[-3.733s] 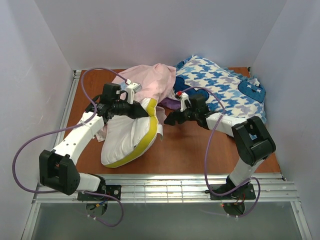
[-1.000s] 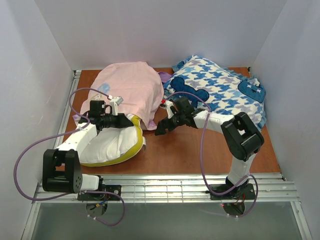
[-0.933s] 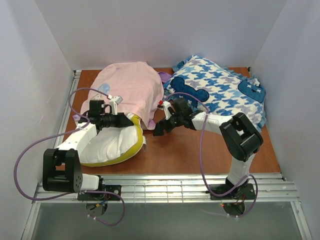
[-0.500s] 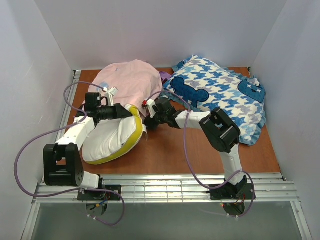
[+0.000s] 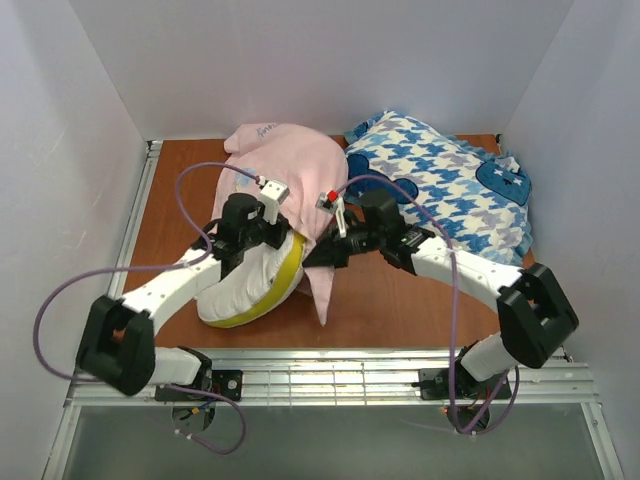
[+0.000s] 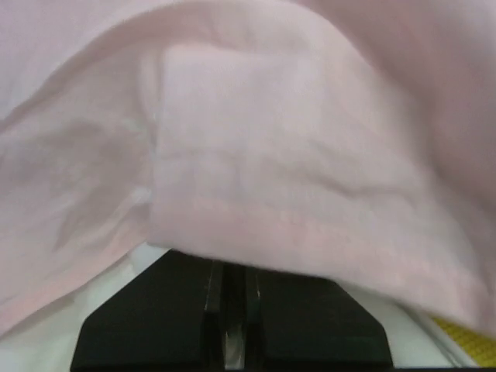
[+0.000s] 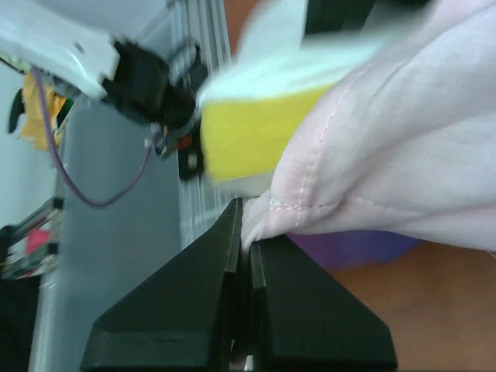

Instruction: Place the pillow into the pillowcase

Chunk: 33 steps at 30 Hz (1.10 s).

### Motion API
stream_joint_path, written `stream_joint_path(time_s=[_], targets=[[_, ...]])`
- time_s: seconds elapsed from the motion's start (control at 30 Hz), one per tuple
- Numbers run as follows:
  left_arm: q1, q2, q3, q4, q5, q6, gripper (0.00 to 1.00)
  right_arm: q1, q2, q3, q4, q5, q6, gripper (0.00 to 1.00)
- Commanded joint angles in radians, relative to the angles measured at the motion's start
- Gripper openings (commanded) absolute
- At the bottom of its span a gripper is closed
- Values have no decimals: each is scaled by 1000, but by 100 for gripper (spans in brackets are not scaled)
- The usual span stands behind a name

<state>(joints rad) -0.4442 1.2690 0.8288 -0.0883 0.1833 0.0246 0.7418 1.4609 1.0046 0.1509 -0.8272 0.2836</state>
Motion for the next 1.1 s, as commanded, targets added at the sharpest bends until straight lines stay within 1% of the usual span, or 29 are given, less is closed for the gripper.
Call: stream_joint_path(time_s=[0.0, 0.03, 0.07, 0.1, 0.13, 0.2, 0.27, 0.3, 0.33, 0.37, 0.4, 0.43, 0.47, 0.5, 0.53, 0.6, 0.63, 0.67, 0.7, 0.73, 0.77, 0.8, 0.83, 0.87, 0.9, 0.93, 0.97, 1.0, 1.07], targets=[[27, 179, -1, 120, -393, 6, 0, 21, 67, -104, -122, -147, 42, 1], [27, 208, 19, 143, -387, 6, 0, 21, 67, -112, -143, -153, 16, 1], [25, 214, 26, 154, -386, 2, 0, 22, 70, -127, -210, -151, -6, 1], [28, 222, 30, 165, -384, -3, 0, 19, 73, -135, -241, -145, -30, 1], [30, 234, 42, 157, -392, -6, 0, 13, 76, -144, -275, -144, -81, 1], [45, 283, 87, 125, -407, -44, 0, 5, 67, -167, -306, -141, -112, 1], [56, 290, 105, 64, -398, -74, 1, -1, 49, -185, -330, -95, -161, 1], [77, 274, 101, 44, -260, -75, 26, -4, 43, -185, -339, -84, -172, 1], [90, 247, 86, 23, -183, -75, 40, -8, 39, -176, -344, -69, -176, 1], [104, 155, 63, 12, -45, -68, 58, -10, 36, -166, -344, -61, -176, 1], [133, 107, 29, -10, 146, -37, 75, -12, 41, -153, -344, -53, -175, 1], [145, 51, 20, -80, 232, -29, 82, -10, 42, -126, -346, -47, -172, 1], [168, -24, 33, -134, 286, -8, 86, -10, 56, -112, -346, -41, -169, 1], [183, -48, 59, -199, 417, 14, 87, -10, 65, -100, -347, -35, -169, 1], [202, -63, 81, -355, 448, 24, 95, -15, 76, -87, -349, -21, -169, 1], [283, -110, 114, -476, 459, 41, 96, -30, 114, -60, -382, -7, -175, 1], [329, -131, 116, -558, 490, 67, 96, -59, 125, -57, -399, -15, -181, 1], [417, -146, 122, -592, 481, 104, 97, -77, 137, -54, -439, -13, -193, 1], [462, -155, 125, -617, 467, 138, 98, -94, 138, -51, -464, -9, -207, 1], [522, -148, 144, -666, 458, 240, 98, -123, 136, -47, -491, 6, -257, 1], [620, -134, 157, -683, 455, 276, 98, -131, 131, -22, -573, 20, -282, 1], [671, -116, 168, -695, 458, 311, 98, -134, 130, 3, -624, 45, -341, 11], [717, -50, 205, -709, 459, 369, 98, -133, 128, 38, -690, 89, -466, 46], [805, -16, 226, -712, 459, 386, 98, -131, 134, 81, -749, 126, -512, 61], [846, 25, 254, -712, 469, 405, 98, -130, 138, 177, -828, 175, -536, 71], [873, 86, 303, -708, 466, 411, 98, -130, 142, 233, -858, 269, -582, 89], [916, 119, 331, -714, 487, 425, 98, -128, 156, 291, -881, 307, -596, 96], [936, 144, 354, -715, 510, 428, 98, -128, 164, 415, -895, 338, -595, 98], [950, 193, 397, -729, 538, 428, 98, -110, 205, 535, -884, 402, -555, 99]])
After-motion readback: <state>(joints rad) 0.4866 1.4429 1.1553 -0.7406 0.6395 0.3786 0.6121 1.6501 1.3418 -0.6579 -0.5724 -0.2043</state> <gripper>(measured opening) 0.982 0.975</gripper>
